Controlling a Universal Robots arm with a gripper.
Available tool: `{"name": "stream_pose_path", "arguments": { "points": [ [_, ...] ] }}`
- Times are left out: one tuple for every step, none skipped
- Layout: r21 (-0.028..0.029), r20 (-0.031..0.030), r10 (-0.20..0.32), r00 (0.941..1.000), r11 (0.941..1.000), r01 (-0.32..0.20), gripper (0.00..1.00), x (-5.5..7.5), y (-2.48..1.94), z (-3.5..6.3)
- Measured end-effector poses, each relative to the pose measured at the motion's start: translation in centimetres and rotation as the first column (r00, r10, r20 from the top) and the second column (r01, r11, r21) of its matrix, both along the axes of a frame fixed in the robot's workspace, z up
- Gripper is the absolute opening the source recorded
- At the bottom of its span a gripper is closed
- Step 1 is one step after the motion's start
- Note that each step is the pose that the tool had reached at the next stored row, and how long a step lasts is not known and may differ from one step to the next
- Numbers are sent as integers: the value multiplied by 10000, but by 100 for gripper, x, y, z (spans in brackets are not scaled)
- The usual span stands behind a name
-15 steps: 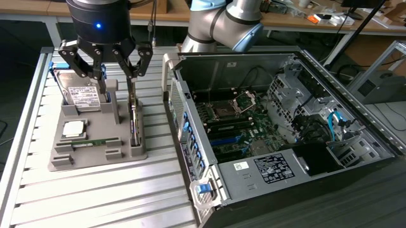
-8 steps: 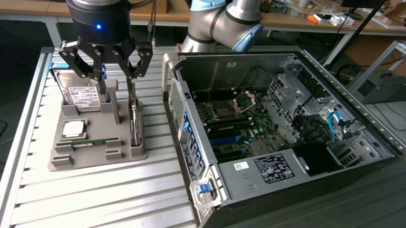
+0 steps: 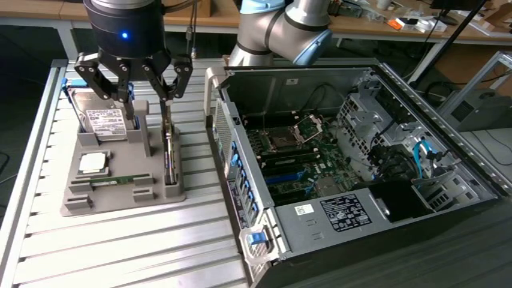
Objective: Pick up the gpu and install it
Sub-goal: 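Pick up the gpu and move the gpu toward the slot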
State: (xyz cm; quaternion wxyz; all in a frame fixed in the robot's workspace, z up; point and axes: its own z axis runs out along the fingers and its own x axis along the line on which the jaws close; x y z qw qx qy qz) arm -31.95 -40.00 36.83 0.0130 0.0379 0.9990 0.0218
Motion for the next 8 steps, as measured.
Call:
{"name": "stream_pose_path", "arguments": {
  "points": [
    [-1, 0, 0, 10000, 10000, 0, 54, 0, 0, -2],
    [0, 0, 0, 10000, 10000, 0, 54, 0, 0, -4],
    [0, 0, 0, 10000, 10000, 0, 54, 0, 0, -6],
    [0, 0, 0, 10000, 10000, 0, 54, 0, 0, -8],
    [0, 0, 0, 10000, 10000, 0, 54, 0, 0, -9],
    [0, 0, 0, 10000, 10000, 0, 54, 0, 0, -11],
    [0, 0, 0, 10000, 10000, 0, 54, 0, 0, -13],
    [0, 0, 0, 10000, 10000, 0, 54, 0, 0, -14]
  ]
}}
